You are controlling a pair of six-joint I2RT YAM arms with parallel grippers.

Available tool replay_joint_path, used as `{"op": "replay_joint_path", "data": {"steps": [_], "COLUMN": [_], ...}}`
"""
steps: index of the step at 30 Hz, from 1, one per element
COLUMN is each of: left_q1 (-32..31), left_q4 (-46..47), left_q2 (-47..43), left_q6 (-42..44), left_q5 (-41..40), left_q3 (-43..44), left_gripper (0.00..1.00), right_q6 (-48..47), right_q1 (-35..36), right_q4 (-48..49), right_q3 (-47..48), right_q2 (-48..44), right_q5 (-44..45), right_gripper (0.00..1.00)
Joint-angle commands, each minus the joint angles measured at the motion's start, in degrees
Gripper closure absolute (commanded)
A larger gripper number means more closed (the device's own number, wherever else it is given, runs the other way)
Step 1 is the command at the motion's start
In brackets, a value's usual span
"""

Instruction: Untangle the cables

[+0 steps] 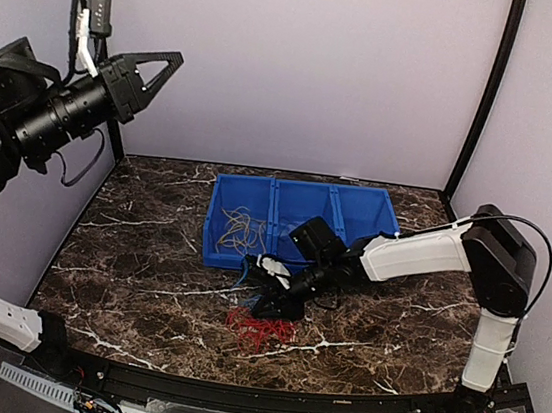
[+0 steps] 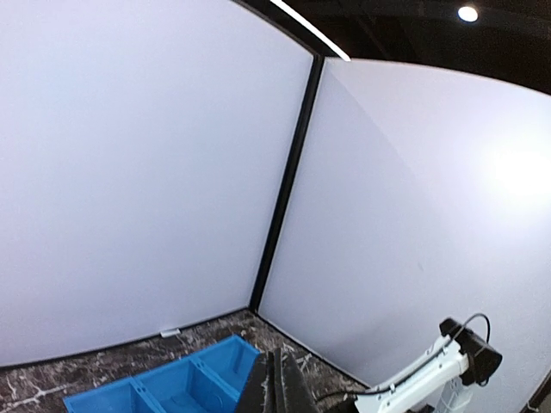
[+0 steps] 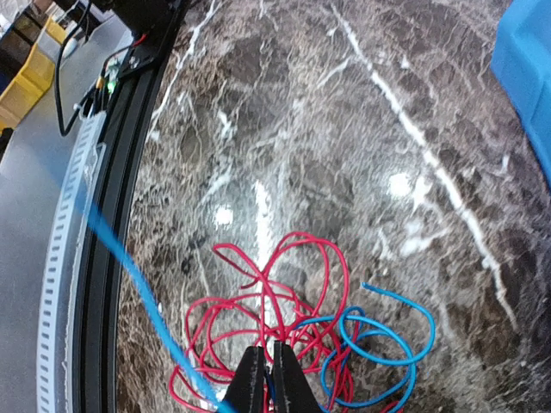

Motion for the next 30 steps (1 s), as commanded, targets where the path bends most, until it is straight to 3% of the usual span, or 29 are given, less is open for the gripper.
{"op": "replay_joint_path", "data": {"steps": [1, 5, 8, 12, 24, 26, 30], "left_q1": [-0.19, -0.19, -0.20, -0.18, -0.18, -0.18, -0.19], "left_q4": [-1.56, -3.20, -3.27, -1.60, 3.55, 3.97, 4.62], "left_q2": [-1.49, -0.25, -0.09, -1.21, -6.24, -5.99, -3.53], "left_q6": [7.11, 9.46, 8.65, 5.44, -10.90, -13.12, -17.97], "left_q5": [-7.90, -9.00, -8.78, -8.65, -9.46, -8.37, -4.98], "left_q3": [6.67, 10.11, 8.72, -0.46, -30.46, -33.59, -37.57], "left_gripper": [1.00, 1.00, 1.00, 1.00, 1.00, 0.94, 0.63], "right_q6": [-2.97, -4.61, -5.22, -6.38, -9.72, -10.19, -10.97], "right_q1": [0.38, 0.20, 0.03, 0.01, 0.03, 0.03, 0.03], "right_q4": [-4.19, -6.76, -6.17, -7.85, -11.10, -11.22, -11.27], "right_q3": [-3.86, -6.53, -7.57, -6.01, -2.98, -3.06, -3.43], "right_q2": [-2.10, -2.19, -3.06, -4.98, -11.78, -11.43, -10.92], "right_q5": [-0.98, -1.03, -1.46, -1.06, 0.24, -0.31, -0.36], "right_gripper": [0.93, 0.88, 0.90, 0.95, 0.96, 0.96, 0.95]}}
